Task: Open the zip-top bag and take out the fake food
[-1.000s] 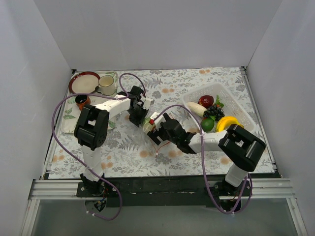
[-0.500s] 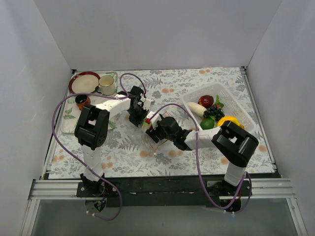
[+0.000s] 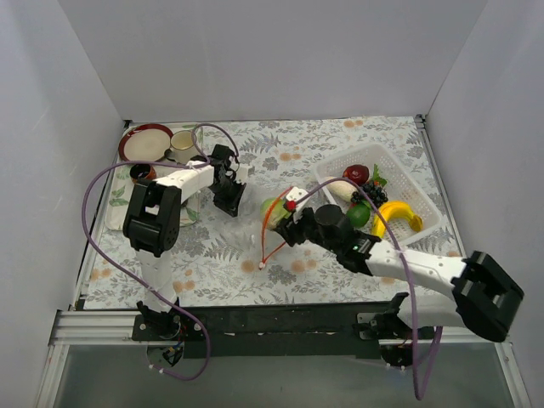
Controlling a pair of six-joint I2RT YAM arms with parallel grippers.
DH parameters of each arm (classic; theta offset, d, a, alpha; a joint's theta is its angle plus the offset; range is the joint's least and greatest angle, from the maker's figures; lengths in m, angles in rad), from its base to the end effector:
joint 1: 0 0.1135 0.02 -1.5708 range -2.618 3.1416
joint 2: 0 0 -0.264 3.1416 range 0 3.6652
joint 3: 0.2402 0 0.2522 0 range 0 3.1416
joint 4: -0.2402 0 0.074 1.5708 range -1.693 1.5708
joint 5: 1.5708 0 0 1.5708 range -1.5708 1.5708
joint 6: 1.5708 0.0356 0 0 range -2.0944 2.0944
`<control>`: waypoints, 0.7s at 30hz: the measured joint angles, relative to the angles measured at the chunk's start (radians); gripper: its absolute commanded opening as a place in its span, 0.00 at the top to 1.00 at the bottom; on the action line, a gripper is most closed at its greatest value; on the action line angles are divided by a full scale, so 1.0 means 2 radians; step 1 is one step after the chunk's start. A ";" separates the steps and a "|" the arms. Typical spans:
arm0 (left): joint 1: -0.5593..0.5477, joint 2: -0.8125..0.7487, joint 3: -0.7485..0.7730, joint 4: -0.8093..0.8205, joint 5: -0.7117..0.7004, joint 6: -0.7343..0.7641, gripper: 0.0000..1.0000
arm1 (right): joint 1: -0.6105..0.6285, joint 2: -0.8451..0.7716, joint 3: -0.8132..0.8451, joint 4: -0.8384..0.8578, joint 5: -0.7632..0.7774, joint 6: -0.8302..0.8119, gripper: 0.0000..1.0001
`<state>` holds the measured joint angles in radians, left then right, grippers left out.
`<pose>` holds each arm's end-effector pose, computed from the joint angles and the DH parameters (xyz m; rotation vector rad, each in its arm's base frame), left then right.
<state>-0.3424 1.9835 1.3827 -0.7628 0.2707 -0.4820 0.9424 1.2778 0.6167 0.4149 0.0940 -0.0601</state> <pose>0.3587 -0.1379 0.1604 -0.1679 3.0151 -0.5026 0.1674 0.2246 0.2365 -0.8285 1.6532 0.5367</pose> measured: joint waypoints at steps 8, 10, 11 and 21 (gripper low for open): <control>0.016 0.002 0.001 0.010 0.003 0.002 1.00 | 0.000 -0.183 -0.021 -0.161 0.022 0.018 0.61; 0.016 0.004 0.003 0.010 0.004 0.002 1.00 | 0.000 -0.222 -0.020 -0.203 0.051 0.019 0.60; 0.016 0.005 0.004 0.010 0.004 0.003 1.00 | 0.000 -0.239 -0.018 -0.221 0.075 0.019 0.62; 0.016 0.024 0.034 0.002 0.025 -0.012 1.00 | -0.080 -0.231 -0.010 -0.190 0.320 -0.024 0.76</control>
<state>-0.3103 2.0308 1.4502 -0.7582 0.3199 -0.5068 0.7822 0.8154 0.5957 0.0357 0.7338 -0.1081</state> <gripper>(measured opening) 0.009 0.602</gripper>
